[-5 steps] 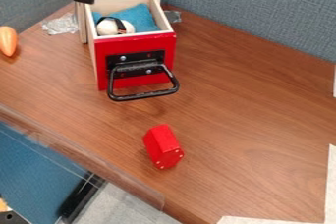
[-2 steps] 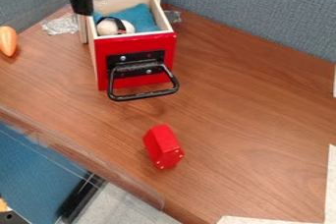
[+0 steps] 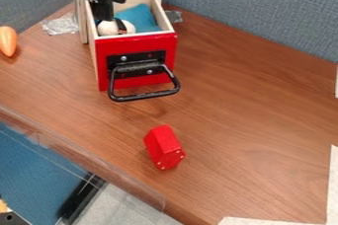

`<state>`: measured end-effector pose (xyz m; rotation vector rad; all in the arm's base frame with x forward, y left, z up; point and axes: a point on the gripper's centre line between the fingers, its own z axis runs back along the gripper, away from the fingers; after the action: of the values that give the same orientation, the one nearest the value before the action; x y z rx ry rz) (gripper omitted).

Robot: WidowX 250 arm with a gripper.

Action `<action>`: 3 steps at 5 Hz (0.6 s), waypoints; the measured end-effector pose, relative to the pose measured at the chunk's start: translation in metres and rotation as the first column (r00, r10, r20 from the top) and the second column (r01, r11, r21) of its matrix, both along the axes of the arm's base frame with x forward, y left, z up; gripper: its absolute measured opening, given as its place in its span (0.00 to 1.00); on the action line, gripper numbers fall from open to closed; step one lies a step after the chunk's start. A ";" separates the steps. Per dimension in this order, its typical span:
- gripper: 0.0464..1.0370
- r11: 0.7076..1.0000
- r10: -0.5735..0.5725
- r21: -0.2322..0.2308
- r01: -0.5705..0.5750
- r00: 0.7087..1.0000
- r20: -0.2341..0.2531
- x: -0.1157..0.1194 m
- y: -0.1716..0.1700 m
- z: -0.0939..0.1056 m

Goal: Take the white thing out of the drawer and put it on the center of the table near the drawer

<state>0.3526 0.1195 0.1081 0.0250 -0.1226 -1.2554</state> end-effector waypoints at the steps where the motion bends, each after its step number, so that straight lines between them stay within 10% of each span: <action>1: 0.96 1.000 0.005 0.020 -0.005 1.000 0.020 0.005 -0.003 -0.002; 2: 0.93 0.999 0.020 0.046 -0.021 1.000 0.022 0.011 0.001 -0.015; 3: 0.65 0.997 0.026 0.072 -0.026 1.000 0.010 0.012 0.000 -0.032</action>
<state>0.3648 0.1191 0.0765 0.0940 -0.0849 -1.2335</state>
